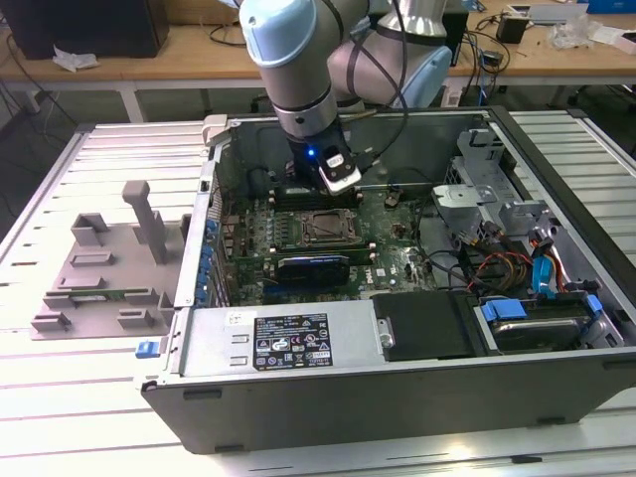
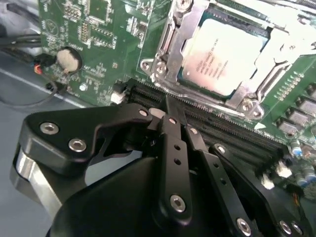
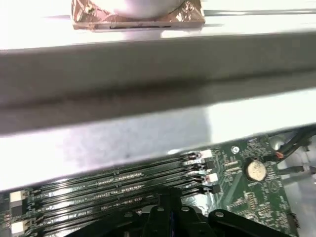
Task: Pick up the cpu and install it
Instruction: 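Install the first cpu locking lever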
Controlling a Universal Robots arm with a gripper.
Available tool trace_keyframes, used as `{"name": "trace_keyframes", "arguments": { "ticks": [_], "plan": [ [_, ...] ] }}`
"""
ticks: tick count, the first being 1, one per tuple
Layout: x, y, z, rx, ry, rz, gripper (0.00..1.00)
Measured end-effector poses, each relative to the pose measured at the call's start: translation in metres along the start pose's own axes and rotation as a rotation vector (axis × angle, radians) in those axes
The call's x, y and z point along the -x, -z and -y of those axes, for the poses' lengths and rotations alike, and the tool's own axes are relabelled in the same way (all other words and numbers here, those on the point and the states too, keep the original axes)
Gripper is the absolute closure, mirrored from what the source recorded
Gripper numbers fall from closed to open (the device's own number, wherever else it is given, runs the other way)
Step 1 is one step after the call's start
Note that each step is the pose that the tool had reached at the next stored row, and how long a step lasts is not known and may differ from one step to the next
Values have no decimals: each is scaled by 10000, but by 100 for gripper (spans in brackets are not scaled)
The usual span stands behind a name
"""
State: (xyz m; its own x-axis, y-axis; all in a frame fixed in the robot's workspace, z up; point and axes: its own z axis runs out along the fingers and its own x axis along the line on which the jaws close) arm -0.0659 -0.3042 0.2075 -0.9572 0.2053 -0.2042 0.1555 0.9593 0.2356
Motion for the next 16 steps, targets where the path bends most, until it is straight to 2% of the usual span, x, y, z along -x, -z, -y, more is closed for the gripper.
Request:
{"name": "trace_keyframes", "arguments": {
  "ticks": [1,3,4,6,7,8,9,10,11,13,14,16],
  "plan": [
    [7,36,-9,-30,6,3,89],
    [12,58,-13,-225,13,32,89],
    [12,57,-13,-362,14,51,89],
    [12,57,-13,-719,38,105,89],
    [12,59,-13,-995,68,146,89],
    [12,58,-13,-1322,115,197,89],
    [13,57,-13,-1594,159,230,89],
    [12,58,-13,-1795,192,252,89],
    [12,58,-13,-2069,234,282,89],
    [12,57,-13,-2415,288,323,89],
    [15,58,-13,-2653,325,321,89],
    [17,57,-13,-2664,324,291,89]
  ]
}}
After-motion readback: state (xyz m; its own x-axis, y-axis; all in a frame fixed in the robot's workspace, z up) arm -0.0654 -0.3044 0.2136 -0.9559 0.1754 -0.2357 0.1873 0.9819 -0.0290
